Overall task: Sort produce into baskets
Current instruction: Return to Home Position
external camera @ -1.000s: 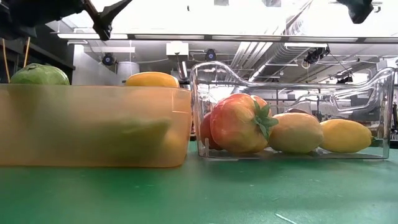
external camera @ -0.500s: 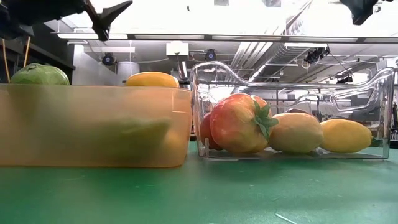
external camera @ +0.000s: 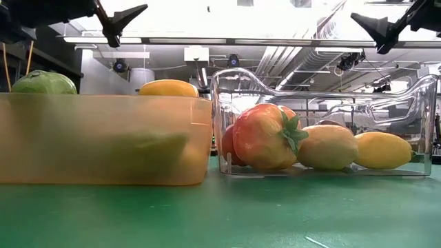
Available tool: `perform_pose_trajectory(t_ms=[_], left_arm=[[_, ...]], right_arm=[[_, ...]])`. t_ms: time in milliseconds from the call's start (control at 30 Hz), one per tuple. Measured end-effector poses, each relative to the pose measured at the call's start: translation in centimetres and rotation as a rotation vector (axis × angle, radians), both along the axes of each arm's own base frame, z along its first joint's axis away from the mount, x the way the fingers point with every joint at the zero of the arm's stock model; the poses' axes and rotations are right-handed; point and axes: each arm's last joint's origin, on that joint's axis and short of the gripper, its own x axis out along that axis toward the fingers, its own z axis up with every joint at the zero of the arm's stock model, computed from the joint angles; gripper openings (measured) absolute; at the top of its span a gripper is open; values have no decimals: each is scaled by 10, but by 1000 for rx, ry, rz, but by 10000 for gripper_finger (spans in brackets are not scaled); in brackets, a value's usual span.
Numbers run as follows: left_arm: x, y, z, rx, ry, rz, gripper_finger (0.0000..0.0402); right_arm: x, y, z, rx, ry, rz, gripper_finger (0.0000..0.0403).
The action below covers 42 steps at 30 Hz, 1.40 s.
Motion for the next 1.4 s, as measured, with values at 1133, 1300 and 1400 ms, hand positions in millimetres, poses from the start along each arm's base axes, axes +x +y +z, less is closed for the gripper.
perform_pose_trajectory(t_ms=[1133,1300,1400], left_arm=[[0,0,0,25,1,11,356],[0,0,0,26,1,11,356],[0,0,0,27,1,12,356]], right_arm=[[5,-17,-6,-8,77,-27,397],[5,-16,-7,-31,91,-24,397],[6,-16,-9,-39,116,-2,397]])
